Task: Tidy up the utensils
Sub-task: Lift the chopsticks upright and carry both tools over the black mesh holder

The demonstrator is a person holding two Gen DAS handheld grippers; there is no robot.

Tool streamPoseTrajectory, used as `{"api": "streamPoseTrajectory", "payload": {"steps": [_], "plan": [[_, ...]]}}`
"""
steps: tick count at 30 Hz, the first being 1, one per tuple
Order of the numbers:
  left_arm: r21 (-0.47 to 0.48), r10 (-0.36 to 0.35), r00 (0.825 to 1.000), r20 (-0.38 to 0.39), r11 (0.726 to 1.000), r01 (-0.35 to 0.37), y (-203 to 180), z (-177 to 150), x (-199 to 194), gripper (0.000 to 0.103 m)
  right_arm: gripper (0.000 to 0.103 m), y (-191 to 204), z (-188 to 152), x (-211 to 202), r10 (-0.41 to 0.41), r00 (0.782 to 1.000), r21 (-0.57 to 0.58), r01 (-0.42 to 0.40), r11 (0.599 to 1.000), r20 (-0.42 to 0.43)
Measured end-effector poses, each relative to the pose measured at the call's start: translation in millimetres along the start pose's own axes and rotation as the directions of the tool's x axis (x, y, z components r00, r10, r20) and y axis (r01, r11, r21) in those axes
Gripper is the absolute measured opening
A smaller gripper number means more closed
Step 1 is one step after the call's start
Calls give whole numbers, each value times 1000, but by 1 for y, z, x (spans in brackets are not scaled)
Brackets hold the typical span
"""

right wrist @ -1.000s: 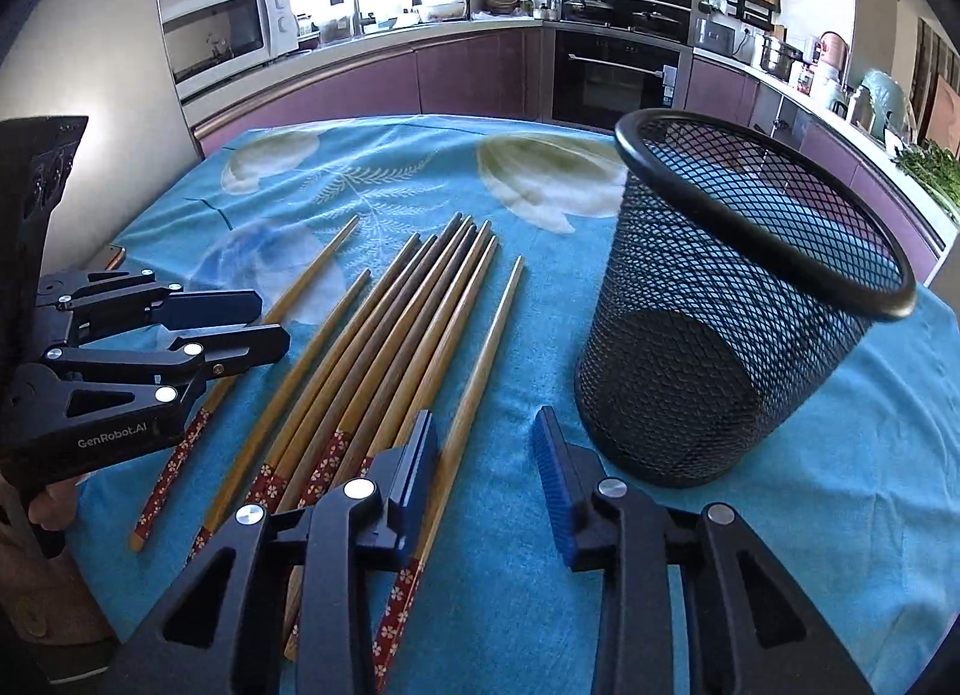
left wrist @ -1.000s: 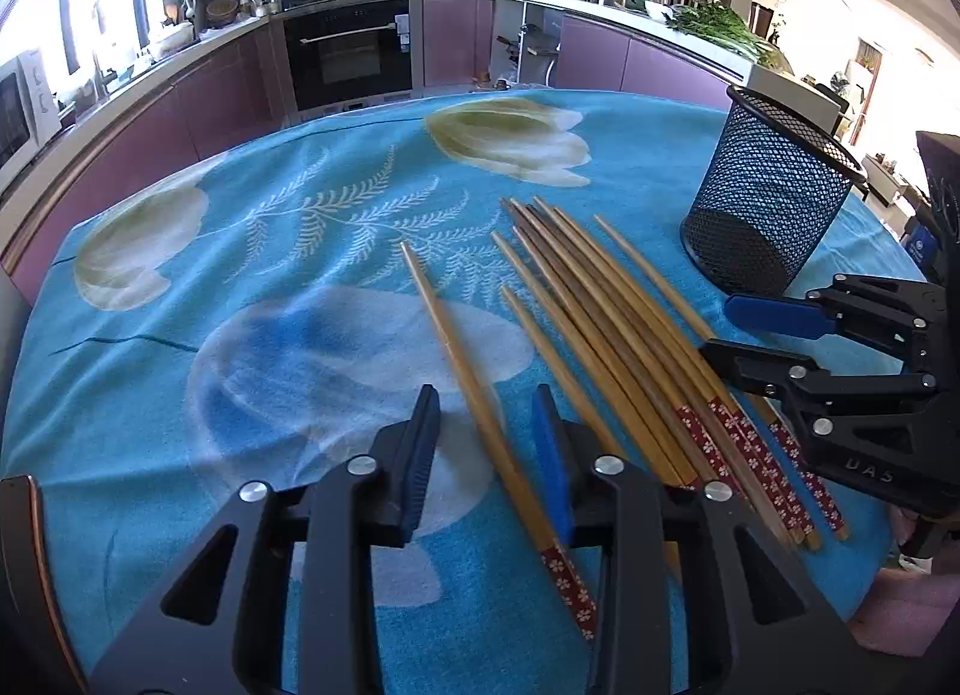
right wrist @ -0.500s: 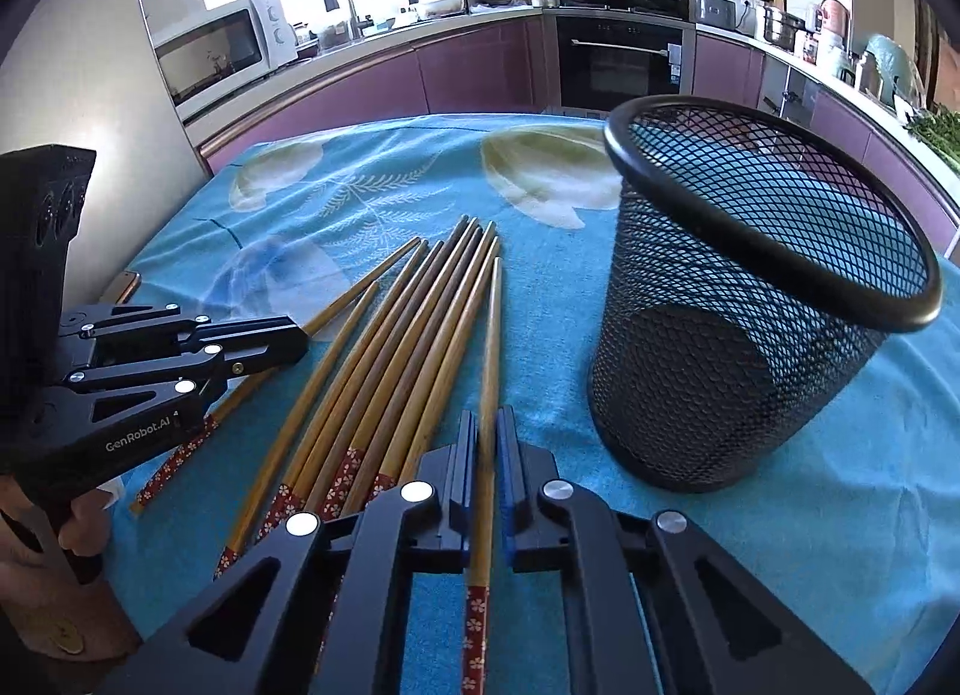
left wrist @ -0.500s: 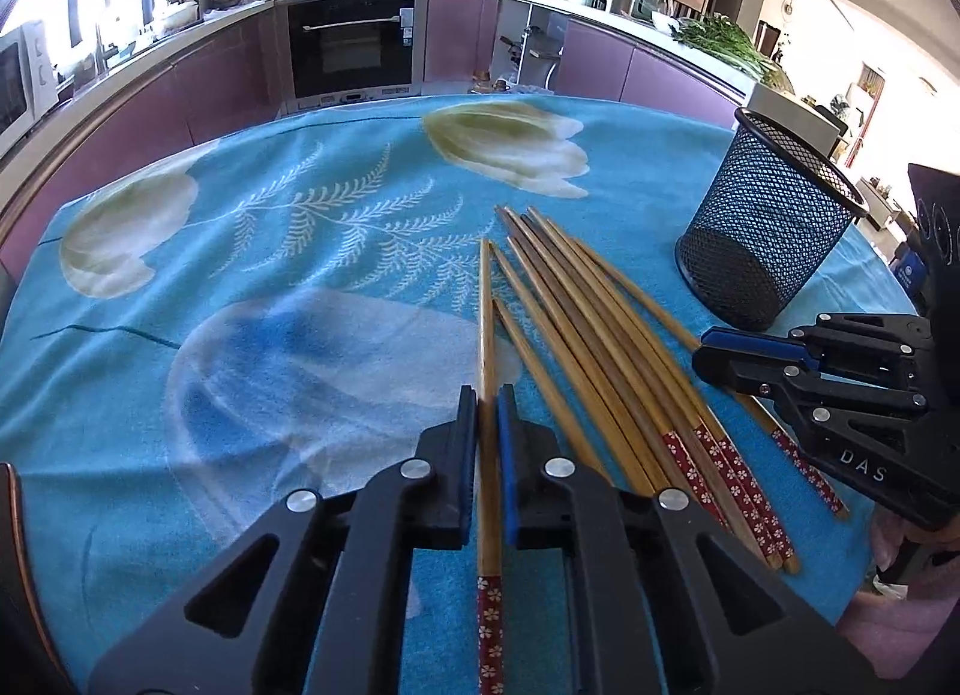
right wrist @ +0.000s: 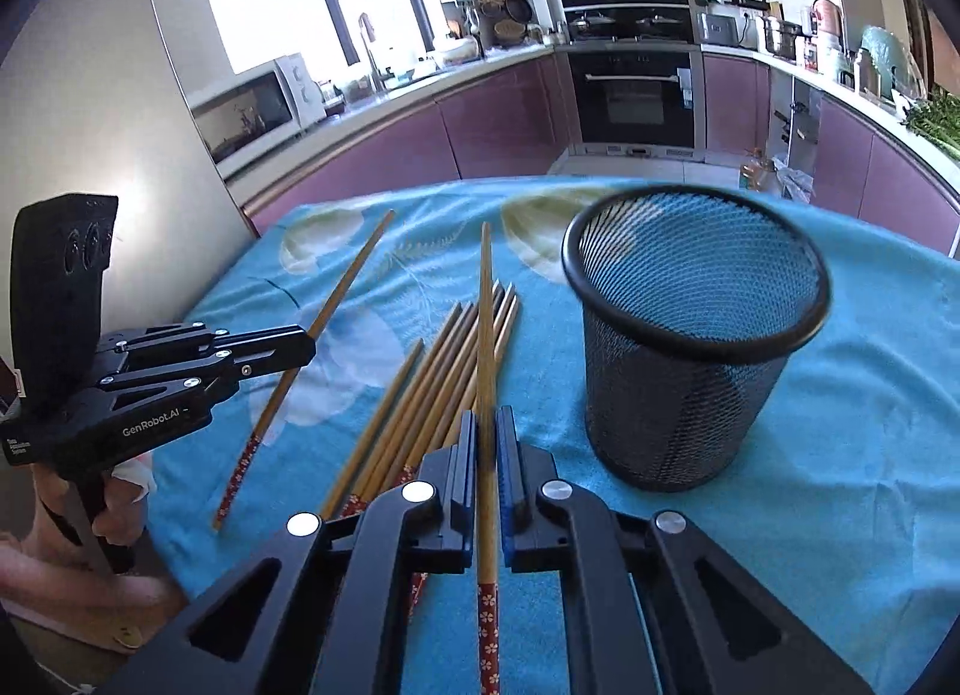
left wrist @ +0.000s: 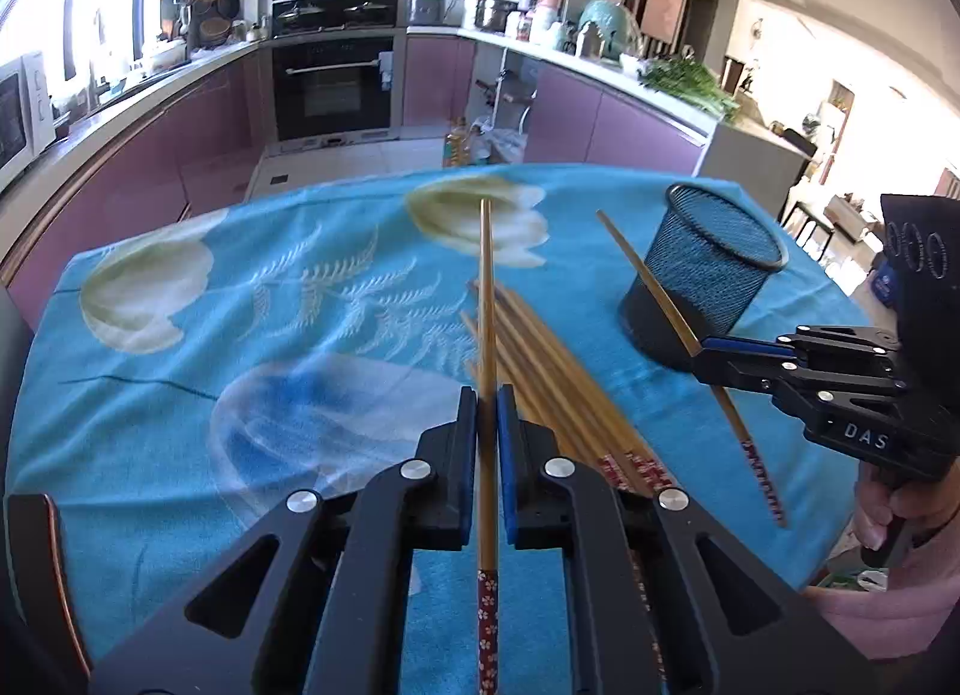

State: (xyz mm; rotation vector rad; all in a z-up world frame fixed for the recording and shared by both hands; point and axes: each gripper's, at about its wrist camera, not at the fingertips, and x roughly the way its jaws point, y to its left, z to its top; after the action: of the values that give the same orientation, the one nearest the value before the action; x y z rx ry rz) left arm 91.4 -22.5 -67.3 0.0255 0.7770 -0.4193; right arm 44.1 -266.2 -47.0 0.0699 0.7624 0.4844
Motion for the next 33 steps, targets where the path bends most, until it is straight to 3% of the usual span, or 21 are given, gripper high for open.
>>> {"api": "streamPoseTrajectory", "payload": {"steps": [16, 33], "plan": [[51, -114, 982, 148, 993, 108, -21, 24, -75, 8, 6, -9, 23, -53, 52, 981, 18, -56, 998, 187], [115, -234, 928, 290, 971, 209, -64, 97, -92, 8, 5, -25, 70, -99, 48, 939, -28, -41, 999, 340]]}}
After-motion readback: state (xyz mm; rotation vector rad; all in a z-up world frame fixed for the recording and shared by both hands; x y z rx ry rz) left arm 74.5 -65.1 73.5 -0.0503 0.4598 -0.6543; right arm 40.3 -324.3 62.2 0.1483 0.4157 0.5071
